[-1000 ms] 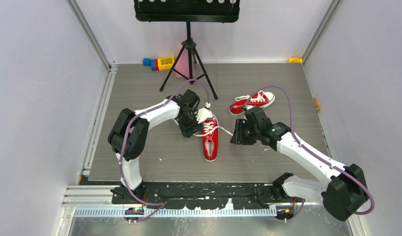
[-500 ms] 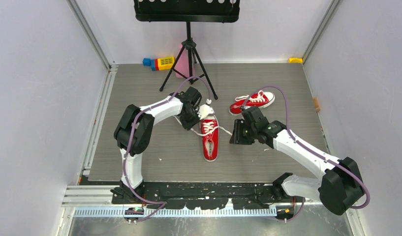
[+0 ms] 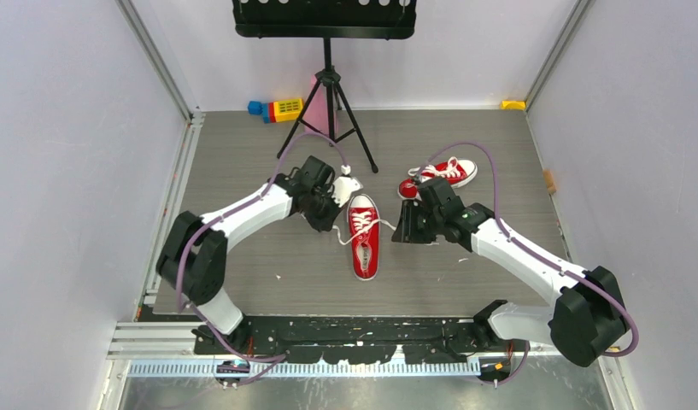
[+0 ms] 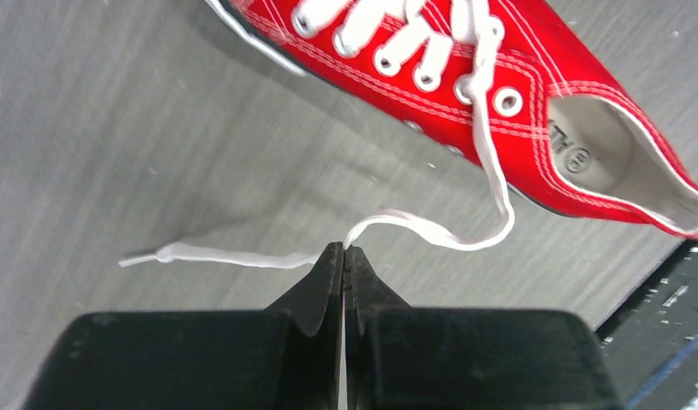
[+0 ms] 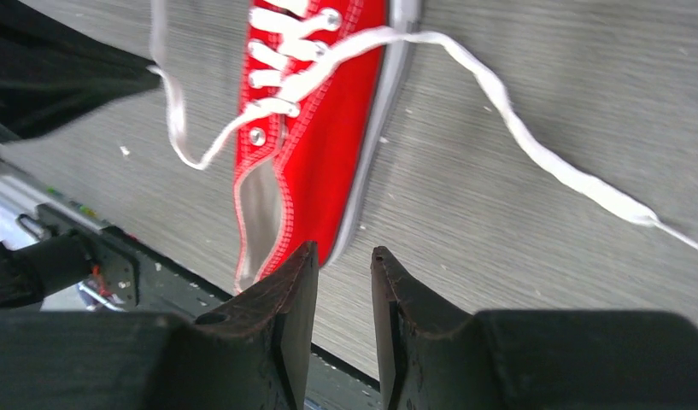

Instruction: Tie the shoes

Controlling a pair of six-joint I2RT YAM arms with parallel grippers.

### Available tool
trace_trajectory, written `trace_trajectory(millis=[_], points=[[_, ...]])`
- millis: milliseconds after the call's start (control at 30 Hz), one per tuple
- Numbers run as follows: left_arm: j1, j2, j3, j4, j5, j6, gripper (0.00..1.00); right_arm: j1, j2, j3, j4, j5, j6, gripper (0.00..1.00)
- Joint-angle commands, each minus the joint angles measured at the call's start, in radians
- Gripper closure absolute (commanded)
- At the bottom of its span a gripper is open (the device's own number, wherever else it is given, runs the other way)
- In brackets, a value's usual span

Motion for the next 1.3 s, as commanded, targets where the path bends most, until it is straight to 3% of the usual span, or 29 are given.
trace_trajectory(millis=[0, 233, 533, 733, 900, 1267], points=[[-0.004, -0.121, -0.146, 0.194, 0.066, -0.181, 1.00, 0.000, 0.053, 0.059, 0.157, -0.165, -0.016, 0.66], [-0.003, -0.274, -0.310, 0.430, 0.129, -0.349, 1.00, 0.032, 0.159, 0.116, 0.302, -0.274, -0.021, 0.63], [0.096, -0.271, -0.284, 0.375, 0.156, -0.385, 1.00, 0.057, 0.295, 0.180, 0.431, -0.407, -0.013, 0.61], [0.128, -0.290, -0.302, 0.421, 0.189, -0.422, 1.00, 0.067, 0.385, 0.258, 0.413, -0.428, -0.032, 0.61], [0.175, -0.297, -0.300, 0.418, 0.209, -0.433, 1.00, 0.082, 0.438, 0.305, 0.398, -0.420, -0.061, 0.51], [0.239, -0.336, -0.296, 0.392, 0.206, -0.459, 1.00, 0.114, 0.547, 0.397, 0.361, -0.419, -0.114, 0.51]])
